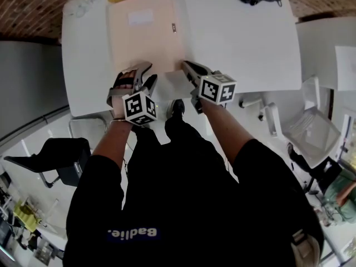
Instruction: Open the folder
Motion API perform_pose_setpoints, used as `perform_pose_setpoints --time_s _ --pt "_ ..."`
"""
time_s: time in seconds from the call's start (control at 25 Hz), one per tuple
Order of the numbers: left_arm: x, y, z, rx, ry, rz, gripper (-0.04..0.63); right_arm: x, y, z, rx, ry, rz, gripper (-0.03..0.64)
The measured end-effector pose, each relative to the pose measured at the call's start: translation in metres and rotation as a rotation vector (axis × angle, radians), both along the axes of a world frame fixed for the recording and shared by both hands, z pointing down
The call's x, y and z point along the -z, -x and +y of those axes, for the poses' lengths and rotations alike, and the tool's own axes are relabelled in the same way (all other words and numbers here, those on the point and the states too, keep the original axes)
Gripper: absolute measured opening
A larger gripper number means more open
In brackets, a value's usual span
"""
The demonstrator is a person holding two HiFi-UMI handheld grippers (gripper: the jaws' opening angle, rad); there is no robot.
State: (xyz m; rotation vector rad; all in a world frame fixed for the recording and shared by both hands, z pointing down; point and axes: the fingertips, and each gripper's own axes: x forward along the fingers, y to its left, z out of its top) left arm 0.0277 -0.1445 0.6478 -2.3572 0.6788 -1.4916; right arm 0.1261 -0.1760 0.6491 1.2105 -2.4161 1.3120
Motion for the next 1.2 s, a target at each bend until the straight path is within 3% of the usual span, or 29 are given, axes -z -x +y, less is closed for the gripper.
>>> perform_pose_setpoints --time_s 0.4,0.64,0.84,1.2 --pt "0.009 0.002 0.0 -0.017 0.026 0.007 0.187 0.002 -0.003 0.0 -0.015 0.007 0.011 0.029" --pt "0.014 0.001 -0.001 -0.083 0.001 -0.032 0.17 0.0 -0.002 0.001 -0.012 0.008 0.015 0.029" --pt "0.017 -0.001 0.009 -0.112 -0.003 -0.042 0.075 -0.002 -0.004 0.002 -0.017 0.012 0.018 0.029" --pt "0.05 0.007 0.003 -0.017 -0.055 0.086 0.049 -0.002 -0.005 0.001 -0.016 0.0 0.051 0.029"
